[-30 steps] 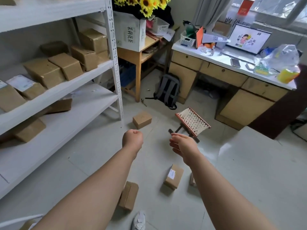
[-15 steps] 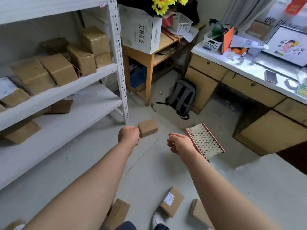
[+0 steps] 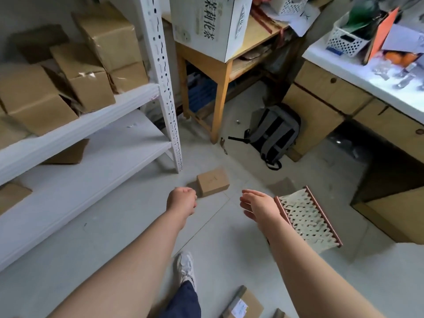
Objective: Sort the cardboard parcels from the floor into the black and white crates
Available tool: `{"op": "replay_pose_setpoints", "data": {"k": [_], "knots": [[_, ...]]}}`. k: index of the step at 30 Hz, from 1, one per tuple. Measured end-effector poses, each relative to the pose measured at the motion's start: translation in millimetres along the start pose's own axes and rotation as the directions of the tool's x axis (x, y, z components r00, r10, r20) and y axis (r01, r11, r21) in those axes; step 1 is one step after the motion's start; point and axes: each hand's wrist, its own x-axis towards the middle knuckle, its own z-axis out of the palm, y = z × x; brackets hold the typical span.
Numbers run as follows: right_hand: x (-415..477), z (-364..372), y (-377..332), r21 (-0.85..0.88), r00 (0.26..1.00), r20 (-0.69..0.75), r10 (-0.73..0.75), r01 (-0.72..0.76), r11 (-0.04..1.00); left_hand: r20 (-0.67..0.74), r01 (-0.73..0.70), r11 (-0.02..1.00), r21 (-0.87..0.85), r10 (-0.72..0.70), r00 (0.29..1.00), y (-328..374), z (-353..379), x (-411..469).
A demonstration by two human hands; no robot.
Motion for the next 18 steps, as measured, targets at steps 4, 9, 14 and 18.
{"op": "replay_pose_setpoints", "data": {"k": [4, 9, 14, 18], "knots": [[82, 19, -4, 0.017, 0.996, -0.063, 0.057, -0.056, 0.998, 0.023, 0.04, 0.999, 0.033, -0.04, 0.999, 12, 18, 86], [185, 49, 5, -0.013, 0.994, -0.081, 0.069, -0.071, 0.997, 0.017, 0.109, 0.992, 0.058, -0.11, 0.994, -1, 52, 193], [302, 76, 34, -0.104, 0.996, -0.087, 0.02, -0.029, 0.994, 0.038, 0.157, 0.984, 0.081, -0.161, 0.986, -50, 101, 303], [397, 90, 70, -0.202, 0.998, -0.059, -0.012, 0.0, 0.979, 0.049, 0.209, 0.97, 0.128, -0.216, 0.975, -101, 139, 385]]}}
